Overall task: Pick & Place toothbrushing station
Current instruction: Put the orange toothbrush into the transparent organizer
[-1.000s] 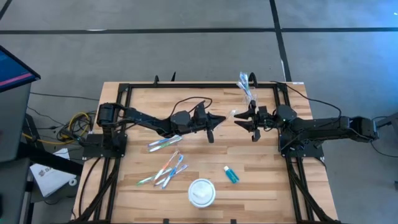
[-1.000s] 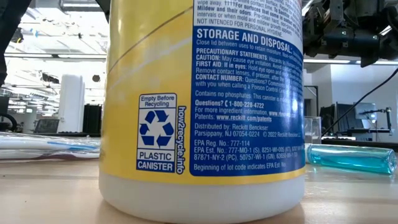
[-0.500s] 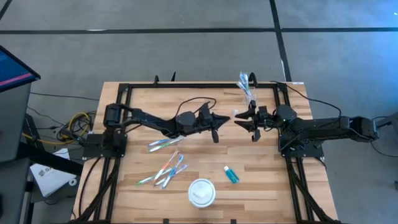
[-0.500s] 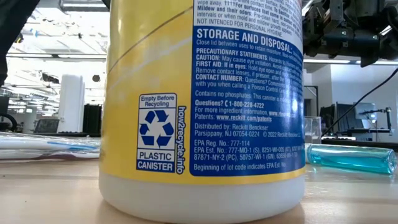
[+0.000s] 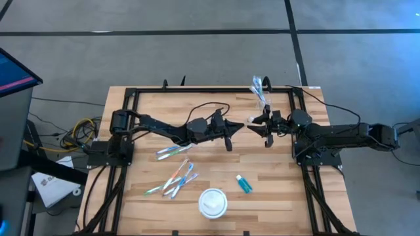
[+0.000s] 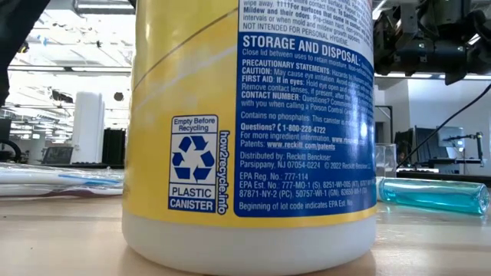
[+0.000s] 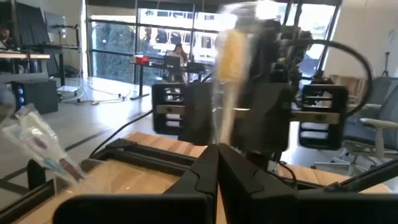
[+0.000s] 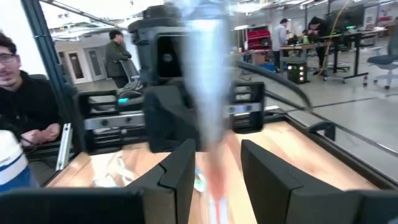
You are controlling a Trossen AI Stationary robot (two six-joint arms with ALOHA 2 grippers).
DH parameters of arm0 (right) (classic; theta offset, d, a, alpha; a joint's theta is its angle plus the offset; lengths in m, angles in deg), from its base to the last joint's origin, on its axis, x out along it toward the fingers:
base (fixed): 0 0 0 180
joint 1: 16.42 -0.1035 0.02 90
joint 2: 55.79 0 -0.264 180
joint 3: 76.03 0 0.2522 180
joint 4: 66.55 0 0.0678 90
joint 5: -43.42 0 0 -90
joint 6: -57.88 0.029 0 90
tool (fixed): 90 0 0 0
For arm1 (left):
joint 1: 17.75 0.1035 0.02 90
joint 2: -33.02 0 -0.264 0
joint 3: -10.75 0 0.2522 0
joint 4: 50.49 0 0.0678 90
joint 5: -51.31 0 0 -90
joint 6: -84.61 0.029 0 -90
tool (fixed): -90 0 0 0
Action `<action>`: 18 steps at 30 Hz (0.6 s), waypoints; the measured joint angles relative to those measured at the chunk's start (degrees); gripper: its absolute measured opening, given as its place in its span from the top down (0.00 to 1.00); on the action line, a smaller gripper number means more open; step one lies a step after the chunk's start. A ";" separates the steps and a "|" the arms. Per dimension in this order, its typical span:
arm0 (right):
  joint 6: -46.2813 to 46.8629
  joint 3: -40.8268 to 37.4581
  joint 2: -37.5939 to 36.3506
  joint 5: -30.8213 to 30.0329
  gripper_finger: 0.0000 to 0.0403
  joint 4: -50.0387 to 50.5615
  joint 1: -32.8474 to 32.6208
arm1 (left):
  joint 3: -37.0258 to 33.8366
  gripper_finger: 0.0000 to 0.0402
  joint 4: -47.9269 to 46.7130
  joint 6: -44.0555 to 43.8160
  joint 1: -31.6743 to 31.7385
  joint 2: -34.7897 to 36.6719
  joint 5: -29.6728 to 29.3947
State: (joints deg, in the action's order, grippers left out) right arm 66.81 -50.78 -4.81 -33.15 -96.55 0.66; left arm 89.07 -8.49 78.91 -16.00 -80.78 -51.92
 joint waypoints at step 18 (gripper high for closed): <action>-2.60 0.00 0.00 -3.25 0.97 -4.05 -3.20 | -0.04 1.00 -0.45 0.57 -0.39 -0.02 -0.28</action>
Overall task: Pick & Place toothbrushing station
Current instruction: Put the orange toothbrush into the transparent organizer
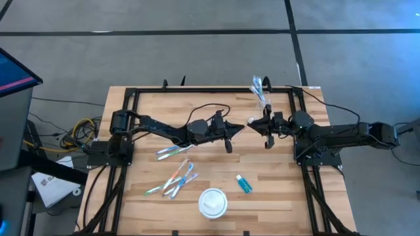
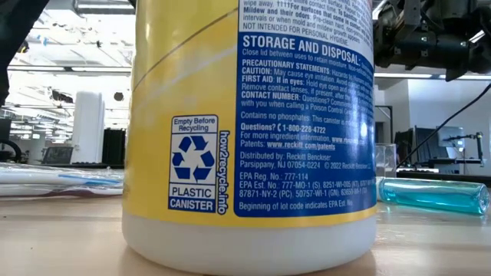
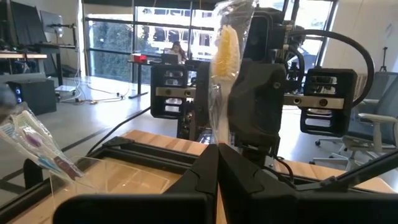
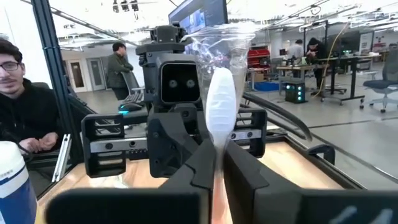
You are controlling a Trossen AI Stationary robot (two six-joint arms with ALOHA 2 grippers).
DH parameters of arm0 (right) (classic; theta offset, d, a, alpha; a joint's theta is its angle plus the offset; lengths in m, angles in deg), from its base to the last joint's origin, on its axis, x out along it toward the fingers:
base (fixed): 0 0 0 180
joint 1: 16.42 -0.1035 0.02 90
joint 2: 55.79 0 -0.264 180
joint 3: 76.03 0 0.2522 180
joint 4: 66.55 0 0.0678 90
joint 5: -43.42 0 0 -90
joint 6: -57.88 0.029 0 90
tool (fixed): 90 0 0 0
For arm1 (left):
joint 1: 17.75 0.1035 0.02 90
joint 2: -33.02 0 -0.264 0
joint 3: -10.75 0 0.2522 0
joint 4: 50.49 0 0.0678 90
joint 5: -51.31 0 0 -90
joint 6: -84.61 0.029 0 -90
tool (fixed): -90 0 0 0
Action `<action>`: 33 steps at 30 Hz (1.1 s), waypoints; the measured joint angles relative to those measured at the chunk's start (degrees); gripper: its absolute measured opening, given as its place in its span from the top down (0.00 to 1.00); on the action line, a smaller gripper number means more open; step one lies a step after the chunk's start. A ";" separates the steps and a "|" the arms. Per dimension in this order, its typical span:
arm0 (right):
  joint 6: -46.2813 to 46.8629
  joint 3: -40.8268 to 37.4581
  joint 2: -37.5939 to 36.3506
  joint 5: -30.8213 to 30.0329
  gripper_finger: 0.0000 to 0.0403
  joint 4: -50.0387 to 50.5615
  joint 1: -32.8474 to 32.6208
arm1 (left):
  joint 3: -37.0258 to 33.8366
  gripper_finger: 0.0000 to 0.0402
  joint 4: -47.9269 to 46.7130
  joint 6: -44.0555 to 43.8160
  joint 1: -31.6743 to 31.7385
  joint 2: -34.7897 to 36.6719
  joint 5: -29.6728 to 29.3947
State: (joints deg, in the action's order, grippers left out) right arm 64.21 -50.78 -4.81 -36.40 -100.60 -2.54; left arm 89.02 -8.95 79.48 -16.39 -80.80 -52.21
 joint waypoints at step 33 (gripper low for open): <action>-0.75 0.00 -5.53 -0.30 1.00 8.14 10.05 | -11.49 1.00 -6.41 -0.18 0.94 11.82 -4.60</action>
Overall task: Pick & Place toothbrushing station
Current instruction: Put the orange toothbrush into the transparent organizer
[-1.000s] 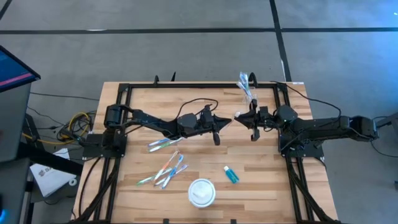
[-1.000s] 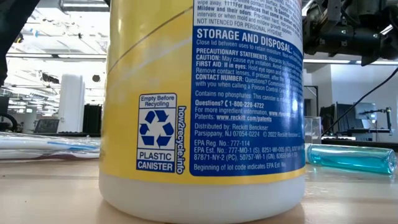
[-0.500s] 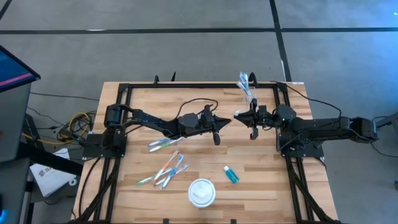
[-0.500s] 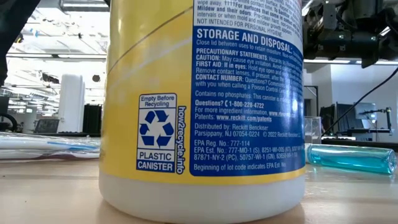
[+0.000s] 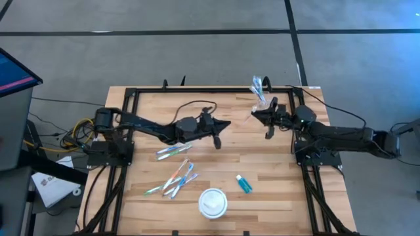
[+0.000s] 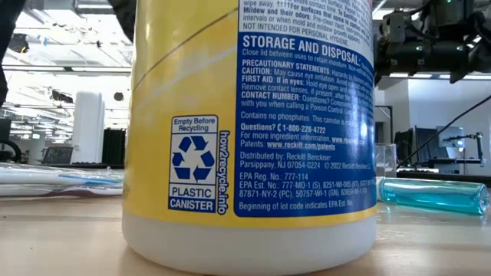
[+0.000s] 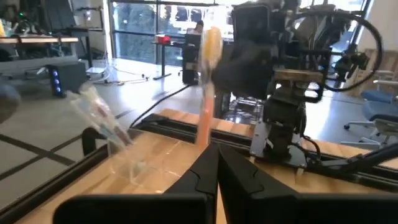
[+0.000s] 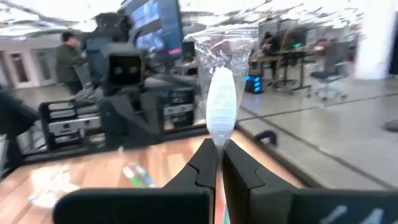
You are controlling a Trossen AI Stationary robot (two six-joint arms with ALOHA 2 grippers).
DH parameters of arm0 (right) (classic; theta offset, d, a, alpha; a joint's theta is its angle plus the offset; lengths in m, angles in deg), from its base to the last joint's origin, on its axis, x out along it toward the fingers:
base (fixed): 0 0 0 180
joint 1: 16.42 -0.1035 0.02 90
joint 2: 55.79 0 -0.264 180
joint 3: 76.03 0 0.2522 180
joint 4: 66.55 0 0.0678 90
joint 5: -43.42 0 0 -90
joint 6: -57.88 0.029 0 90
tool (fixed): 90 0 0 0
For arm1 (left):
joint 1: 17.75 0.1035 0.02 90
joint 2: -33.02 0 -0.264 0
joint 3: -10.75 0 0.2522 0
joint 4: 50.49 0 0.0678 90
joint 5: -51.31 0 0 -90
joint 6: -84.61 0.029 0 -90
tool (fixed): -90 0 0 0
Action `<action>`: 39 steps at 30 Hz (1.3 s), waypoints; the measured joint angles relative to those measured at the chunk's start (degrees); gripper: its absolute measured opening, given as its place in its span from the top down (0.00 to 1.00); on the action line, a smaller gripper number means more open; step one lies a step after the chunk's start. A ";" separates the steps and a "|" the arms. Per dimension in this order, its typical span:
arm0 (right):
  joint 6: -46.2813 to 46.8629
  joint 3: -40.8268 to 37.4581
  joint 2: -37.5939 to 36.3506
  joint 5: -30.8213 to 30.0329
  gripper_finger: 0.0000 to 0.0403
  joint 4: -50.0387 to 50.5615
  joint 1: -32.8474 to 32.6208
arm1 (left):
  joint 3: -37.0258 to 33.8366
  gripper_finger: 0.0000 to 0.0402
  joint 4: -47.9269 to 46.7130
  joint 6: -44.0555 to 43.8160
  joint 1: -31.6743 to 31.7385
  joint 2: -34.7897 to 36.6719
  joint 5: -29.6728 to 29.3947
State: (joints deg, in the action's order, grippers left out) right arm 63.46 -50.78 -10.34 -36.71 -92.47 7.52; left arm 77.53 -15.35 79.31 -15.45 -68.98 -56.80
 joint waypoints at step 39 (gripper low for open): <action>-2.01 5.51 -9.45 -13.42 1.00 22.02 24.11 | -9.96 1.00 -0.04 -6.12 -1.29 5.08 0.53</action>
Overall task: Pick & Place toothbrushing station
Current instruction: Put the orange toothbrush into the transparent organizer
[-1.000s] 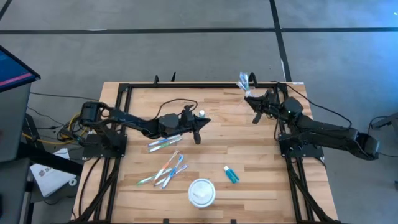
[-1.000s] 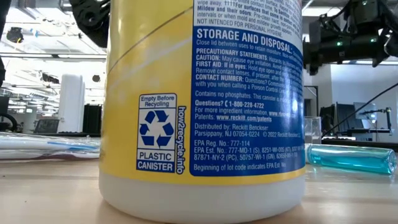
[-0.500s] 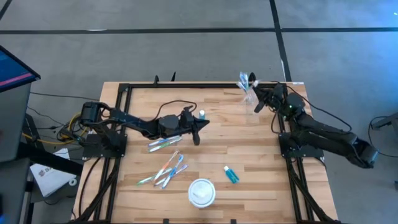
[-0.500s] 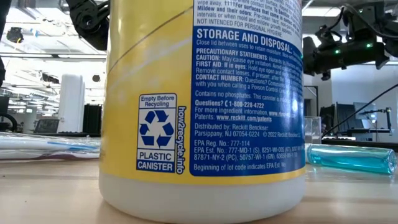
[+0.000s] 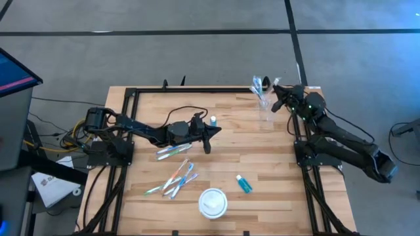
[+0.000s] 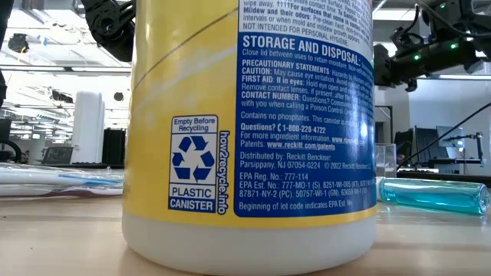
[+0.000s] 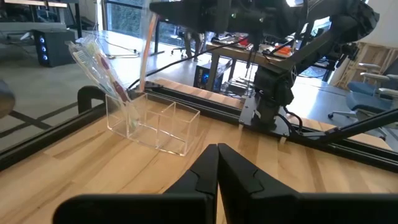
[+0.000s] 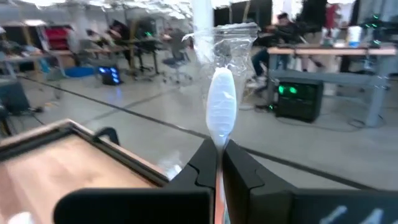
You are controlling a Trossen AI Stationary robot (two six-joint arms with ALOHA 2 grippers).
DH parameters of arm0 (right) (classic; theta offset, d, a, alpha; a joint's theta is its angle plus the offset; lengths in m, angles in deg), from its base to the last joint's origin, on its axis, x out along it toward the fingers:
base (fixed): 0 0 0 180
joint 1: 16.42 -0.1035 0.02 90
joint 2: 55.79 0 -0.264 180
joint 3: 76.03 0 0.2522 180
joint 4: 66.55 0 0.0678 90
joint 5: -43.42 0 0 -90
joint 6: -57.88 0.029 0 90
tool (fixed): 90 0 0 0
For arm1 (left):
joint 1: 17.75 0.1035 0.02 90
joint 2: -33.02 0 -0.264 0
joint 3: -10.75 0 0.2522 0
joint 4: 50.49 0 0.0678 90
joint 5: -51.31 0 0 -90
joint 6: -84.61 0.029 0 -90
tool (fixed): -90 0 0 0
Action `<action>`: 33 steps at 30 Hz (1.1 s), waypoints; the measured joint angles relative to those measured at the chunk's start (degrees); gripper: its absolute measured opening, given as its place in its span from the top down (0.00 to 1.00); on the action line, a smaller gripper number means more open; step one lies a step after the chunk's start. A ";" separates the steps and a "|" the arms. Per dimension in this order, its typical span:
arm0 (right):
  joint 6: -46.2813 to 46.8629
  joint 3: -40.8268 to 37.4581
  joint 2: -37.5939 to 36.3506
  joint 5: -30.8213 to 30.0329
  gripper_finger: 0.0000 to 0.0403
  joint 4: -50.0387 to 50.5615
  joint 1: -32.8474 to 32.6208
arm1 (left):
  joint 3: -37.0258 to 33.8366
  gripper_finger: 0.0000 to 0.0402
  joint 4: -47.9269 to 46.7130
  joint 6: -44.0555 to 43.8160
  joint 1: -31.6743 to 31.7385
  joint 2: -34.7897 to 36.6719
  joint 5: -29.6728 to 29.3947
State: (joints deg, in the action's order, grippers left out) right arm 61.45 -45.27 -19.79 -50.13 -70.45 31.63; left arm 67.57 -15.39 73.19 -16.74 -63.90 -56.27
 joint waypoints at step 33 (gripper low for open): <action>-1.85 -0.02 16.65 -2.32 1.00 -6.70 4.18 | 0.01 1.00 -0.02 0.46 -0.02 -0.02 0.02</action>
State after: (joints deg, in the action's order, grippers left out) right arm 59.59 -45.29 -3.14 -52.45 -77.15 35.81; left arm 67.58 -15.42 73.65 -16.76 -63.92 -56.25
